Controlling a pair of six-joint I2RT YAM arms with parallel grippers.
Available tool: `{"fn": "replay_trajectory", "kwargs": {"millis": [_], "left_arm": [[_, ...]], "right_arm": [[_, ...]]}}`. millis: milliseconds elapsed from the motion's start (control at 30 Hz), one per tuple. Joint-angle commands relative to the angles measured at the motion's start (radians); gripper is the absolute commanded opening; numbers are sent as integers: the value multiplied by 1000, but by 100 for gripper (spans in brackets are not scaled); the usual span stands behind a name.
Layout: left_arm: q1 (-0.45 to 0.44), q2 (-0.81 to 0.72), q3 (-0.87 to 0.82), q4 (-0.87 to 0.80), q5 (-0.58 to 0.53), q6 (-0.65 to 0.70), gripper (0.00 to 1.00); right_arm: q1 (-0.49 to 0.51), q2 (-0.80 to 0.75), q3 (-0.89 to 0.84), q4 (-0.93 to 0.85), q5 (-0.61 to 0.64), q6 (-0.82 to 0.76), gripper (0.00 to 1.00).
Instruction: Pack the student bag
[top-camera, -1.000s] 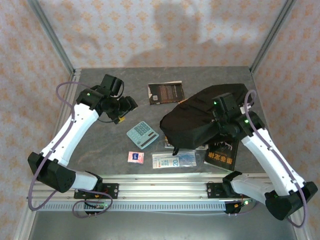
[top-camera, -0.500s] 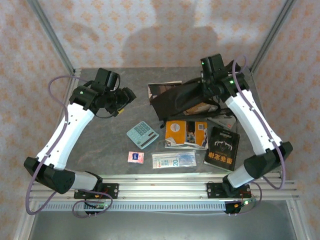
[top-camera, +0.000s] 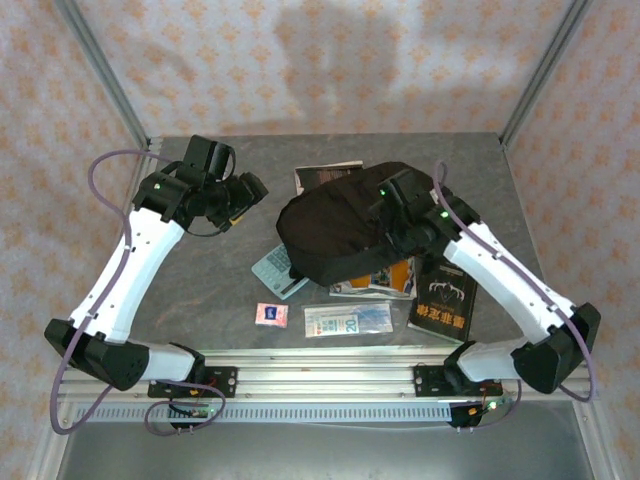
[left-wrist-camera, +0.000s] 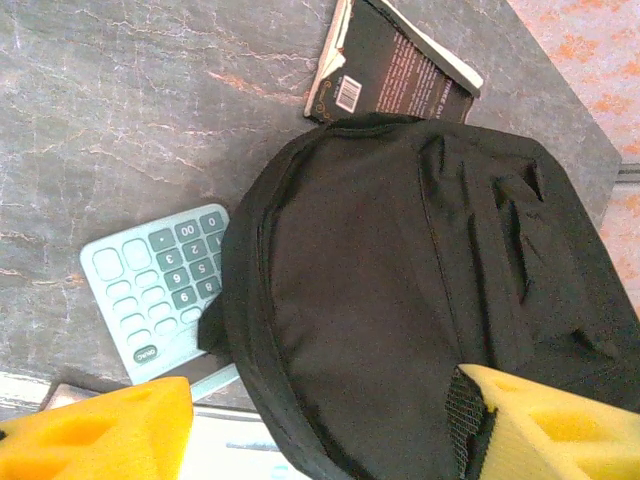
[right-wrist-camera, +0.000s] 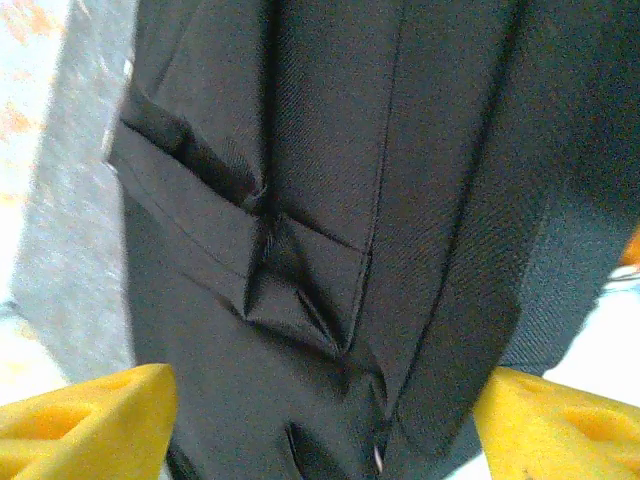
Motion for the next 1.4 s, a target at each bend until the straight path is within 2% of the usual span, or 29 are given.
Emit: {"fn": "replay_trajectory", "kwargs": {"millis": [0,67,133,267,367,500,633,767,933,1033,1167,1267,1367], "left_arm": [[-6,-8,-23,-3,4,25,70],[-30,18,-9,-5,13,40,70],[-72,56,29,-29,14,67,70],[-189,147,119,-83,17,153,70],[-273,207,159,-87,24,216,70],[-369,329,253,-115,82,266,69],[-462,493,422,-237,47,294,68],[-490,556,454,-227,87,202,65],[-492,588,466,-238,84,75,65],[-494,593,471,-251,92,-68,65],[-520,592,462,-248,112,-336,63],[-561,610,505,-259,91,-460,63],[-577,625,509,-237,88,-517,63]], "right_arm": [[-6,-87,-37,-161,-53,-254,80],[-5,-95,-92,-138,-118,-316,81],[-3,-77,-105,-166,-112,-381,80],[-3,-103,-119,-155,3,-462,64],[-20,-188,-133,-122,61,-470,57],[-86,-208,-184,-126,55,-423,46],[-154,-259,-274,-97,79,-327,46],[-171,-322,-340,-62,155,-219,38],[-172,-350,-400,-53,234,-86,30],[-172,-337,-411,-45,262,-72,28],[-172,-319,-423,-13,284,-70,28],[-172,-305,-425,8,299,-69,28],[-172,-299,-424,21,310,-63,28]]}}
